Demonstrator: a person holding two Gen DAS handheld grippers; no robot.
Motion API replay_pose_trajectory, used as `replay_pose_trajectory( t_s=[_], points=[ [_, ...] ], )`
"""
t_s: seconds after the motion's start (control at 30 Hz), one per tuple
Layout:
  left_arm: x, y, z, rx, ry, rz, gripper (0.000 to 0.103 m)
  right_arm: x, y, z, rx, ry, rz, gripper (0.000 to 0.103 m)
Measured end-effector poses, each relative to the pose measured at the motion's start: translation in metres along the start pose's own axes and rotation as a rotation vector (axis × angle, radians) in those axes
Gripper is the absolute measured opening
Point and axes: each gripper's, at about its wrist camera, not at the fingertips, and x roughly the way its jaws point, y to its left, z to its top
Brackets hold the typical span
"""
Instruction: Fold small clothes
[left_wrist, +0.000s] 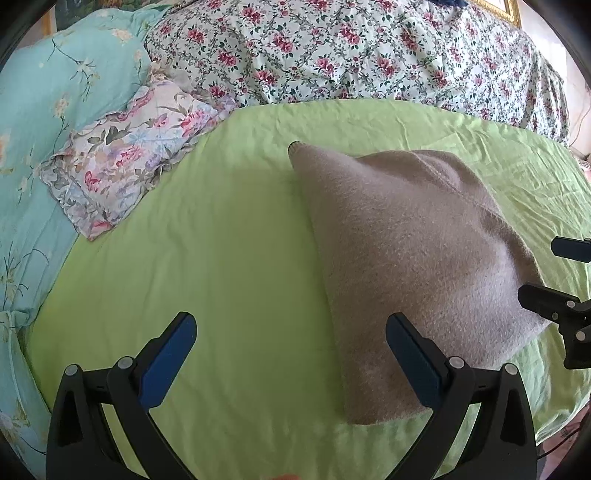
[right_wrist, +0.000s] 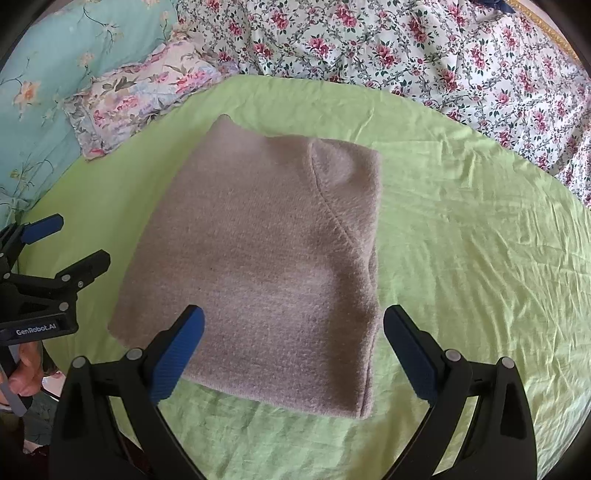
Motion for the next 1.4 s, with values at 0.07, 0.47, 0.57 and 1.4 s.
replay_pose_trajectory(
  t_s=[0.07, 0.47, 0.57, 1.4],
  points=[
    [0.000, -0.001, 0.000, 0.003, -0.001, -0.002, 0.103, -0.001, -0.001, 0.000, 0.005, 0.000, -0.001, 0.098],
    [-0.003, -0.006, 0.001, 0.042, -0.009, 0.040, 0.103, -0.006, -0.009, -0.005, 0.032, -0.007, 0.008, 0.098],
    [-0.003, -0.006, 0.001, 0.049, -0.011, 0.042, 0.103, -0.007, -0.010, -0.006, 0.036, -0.006, 0.016, 0.098],
    [-0.005, -0.004, 0.001, 0.059, -0.031, 0.040, 0.103, -0.011, -0.005, -0.005, 0.025, -0.014, 0.018, 0.098]
  ],
)
